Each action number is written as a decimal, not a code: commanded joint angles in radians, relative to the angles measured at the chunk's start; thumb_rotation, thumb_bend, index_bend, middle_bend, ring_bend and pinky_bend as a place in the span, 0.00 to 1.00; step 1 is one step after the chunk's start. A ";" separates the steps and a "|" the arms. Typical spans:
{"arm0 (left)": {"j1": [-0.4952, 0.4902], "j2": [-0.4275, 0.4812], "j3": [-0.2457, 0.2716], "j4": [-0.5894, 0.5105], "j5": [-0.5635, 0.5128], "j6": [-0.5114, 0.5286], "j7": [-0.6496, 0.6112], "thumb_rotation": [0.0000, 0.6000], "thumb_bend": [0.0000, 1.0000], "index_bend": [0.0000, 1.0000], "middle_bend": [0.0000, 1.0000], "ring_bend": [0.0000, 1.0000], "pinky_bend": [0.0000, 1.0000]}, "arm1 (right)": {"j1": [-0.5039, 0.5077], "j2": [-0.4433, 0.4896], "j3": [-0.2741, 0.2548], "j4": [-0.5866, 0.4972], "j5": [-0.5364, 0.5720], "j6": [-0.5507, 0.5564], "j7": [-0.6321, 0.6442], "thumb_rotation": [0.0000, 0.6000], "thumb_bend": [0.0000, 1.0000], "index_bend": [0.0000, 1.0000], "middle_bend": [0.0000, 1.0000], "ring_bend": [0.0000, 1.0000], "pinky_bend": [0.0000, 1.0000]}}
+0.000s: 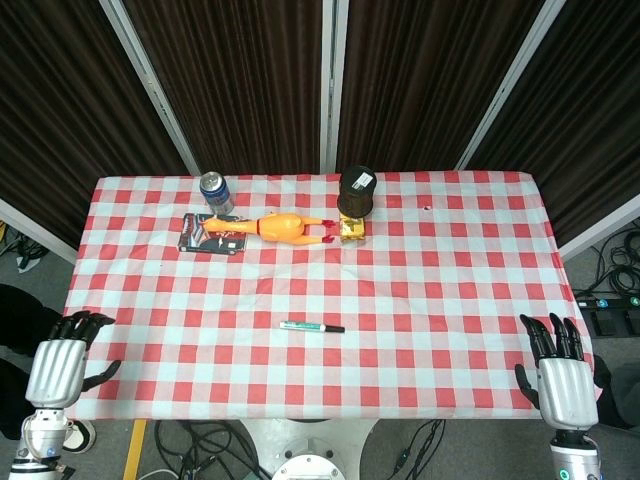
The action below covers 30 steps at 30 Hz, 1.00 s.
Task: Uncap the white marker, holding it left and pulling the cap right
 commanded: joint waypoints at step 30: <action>-0.498 -0.529 -0.234 -0.226 -0.497 -0.330 0.940 1.00 0.18 0.37 0.42 0.43 0.51 | 0.024 -0.002 0.009 -0.041 0.013 -0.030 -0.077 1.00 0.25 0.12 0.18 0.00 0.03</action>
